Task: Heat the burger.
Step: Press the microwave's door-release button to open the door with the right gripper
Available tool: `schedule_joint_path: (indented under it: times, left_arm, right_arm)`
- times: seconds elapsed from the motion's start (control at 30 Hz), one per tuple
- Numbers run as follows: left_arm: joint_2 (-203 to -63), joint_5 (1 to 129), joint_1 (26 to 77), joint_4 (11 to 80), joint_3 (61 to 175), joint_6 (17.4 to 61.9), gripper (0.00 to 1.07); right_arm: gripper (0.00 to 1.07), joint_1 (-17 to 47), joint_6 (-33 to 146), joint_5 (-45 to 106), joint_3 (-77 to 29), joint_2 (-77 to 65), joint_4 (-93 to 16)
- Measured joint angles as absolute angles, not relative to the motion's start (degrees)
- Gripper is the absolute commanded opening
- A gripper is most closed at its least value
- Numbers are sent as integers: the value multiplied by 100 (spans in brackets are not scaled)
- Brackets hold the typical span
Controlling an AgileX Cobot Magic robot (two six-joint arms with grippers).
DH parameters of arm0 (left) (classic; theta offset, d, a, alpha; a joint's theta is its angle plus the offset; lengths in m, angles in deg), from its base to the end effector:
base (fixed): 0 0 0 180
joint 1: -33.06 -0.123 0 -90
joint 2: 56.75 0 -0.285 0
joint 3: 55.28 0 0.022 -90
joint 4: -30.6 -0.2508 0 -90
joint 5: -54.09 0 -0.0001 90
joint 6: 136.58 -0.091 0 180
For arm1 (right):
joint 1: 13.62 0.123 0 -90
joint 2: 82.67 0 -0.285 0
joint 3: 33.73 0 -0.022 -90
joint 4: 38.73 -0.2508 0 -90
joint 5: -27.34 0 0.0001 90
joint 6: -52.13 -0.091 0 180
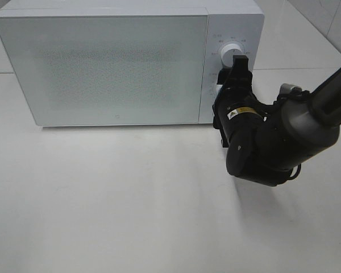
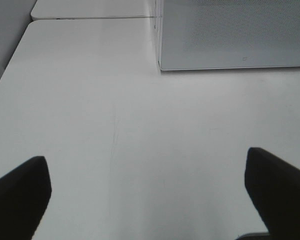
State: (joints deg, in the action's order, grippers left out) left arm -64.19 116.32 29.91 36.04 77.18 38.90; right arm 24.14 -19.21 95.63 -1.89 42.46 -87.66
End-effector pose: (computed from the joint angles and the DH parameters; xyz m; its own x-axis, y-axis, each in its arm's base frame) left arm -0.0087 -0.0081 0.2804 -0.4540 0.0095 -0.8910 0.0355 0.9993 -0.0074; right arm 0.3131 0.1619 0.1245 0.1193 0.9926 -0.0245 0.1039 0.0121 0.9945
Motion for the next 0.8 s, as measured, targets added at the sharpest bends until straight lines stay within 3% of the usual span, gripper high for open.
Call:
schedule_joint_path:
  times: [0.63,0.8]
  left_arm:
    - [-6419,11632,2991,3604,7718,3890,98]
    - [-6419,11632,2991,3604,7718,3890,98]
  right_arm:
    - [68,2402,-654,8647,1146,3105,-7185]
    - [68,2110,4,7736,1283,2578,-6079]
